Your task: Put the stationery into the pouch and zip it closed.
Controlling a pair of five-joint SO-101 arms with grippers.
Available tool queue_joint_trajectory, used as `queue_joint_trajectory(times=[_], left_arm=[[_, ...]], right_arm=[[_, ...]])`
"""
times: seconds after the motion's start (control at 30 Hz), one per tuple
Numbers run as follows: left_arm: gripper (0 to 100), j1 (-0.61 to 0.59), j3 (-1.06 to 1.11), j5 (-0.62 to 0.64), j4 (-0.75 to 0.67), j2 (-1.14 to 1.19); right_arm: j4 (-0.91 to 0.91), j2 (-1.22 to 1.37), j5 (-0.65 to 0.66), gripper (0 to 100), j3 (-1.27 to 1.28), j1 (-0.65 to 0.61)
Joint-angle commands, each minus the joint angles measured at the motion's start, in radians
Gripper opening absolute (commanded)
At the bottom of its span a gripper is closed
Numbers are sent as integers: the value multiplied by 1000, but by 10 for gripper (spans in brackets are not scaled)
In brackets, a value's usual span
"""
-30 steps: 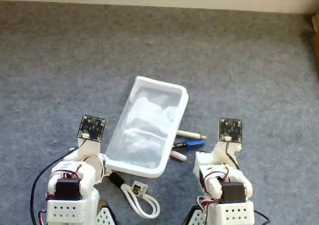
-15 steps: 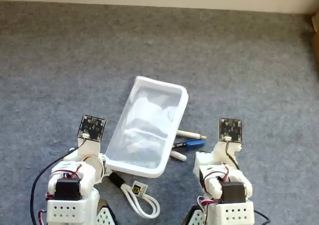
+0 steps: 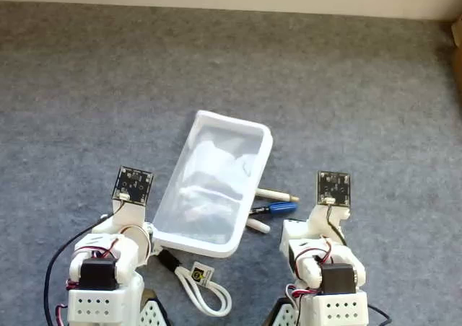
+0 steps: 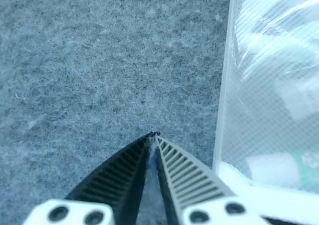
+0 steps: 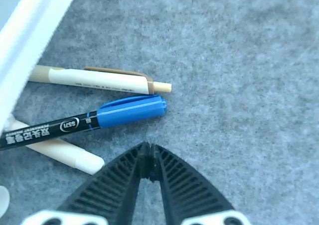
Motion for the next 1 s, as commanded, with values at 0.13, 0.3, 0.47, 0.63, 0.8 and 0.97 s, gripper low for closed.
queue_joint_trajectory(times=[0.13,0.3,0.47,0.63,0.8,0.97], left_arm=[[7,-5,18,5,-17,-5],[7,-5,18,5,-17,-5],[7,-5,18,5,-17,-5],[7,-5,18,5,-17,-5],[7,-5,18,5,-17,-5],[7,-5,18,5,-17,-5]], right_arm=[[-53,-19,-5,8,-5,73],[-59,-19,-11,8,-185,70],[-13,-16,-12,5,-389,-2],[93,15,-100,5,-572,-162],[116,243,-127,5,-691,-282],[150,498,-146,5,-817,-433]])
